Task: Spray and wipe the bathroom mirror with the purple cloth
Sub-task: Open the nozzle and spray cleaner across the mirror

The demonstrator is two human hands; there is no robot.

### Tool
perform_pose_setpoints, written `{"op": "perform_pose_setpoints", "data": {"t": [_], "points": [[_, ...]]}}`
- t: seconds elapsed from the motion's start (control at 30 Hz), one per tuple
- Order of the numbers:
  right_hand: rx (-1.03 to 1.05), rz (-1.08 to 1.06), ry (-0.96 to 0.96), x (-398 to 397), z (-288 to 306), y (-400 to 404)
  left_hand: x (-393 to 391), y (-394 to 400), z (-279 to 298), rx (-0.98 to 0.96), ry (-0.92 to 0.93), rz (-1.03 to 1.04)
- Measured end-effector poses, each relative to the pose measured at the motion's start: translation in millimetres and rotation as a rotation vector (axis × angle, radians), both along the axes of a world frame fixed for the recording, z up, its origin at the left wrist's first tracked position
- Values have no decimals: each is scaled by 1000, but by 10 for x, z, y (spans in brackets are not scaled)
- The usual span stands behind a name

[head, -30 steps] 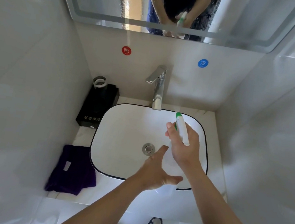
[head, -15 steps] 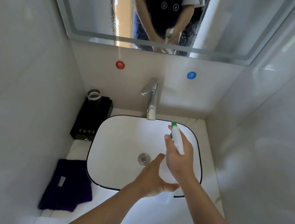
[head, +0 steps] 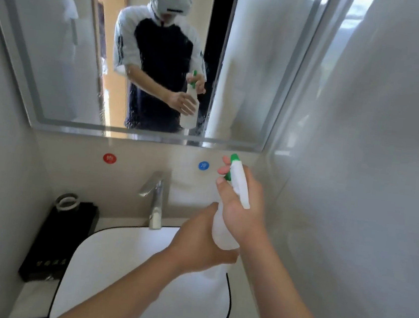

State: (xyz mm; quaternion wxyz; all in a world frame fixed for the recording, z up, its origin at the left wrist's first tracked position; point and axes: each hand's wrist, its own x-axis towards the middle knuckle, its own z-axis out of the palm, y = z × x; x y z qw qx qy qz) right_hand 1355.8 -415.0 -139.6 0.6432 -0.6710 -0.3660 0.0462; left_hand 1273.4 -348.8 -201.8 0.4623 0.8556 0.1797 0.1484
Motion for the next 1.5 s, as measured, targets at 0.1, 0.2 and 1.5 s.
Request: {"op": "perform_pose_setpoints", "data": {"t": [0.1,0.2,1.5], "points": [[69,-49,2,-40,85,-31,-28,-23,58,16,5,8],[46,-99,39,-137,2,-17,-126,-46,22,31,51,10],[30,-360,405,206,224,-694,-39,-686,339,102,197,-175]]}}
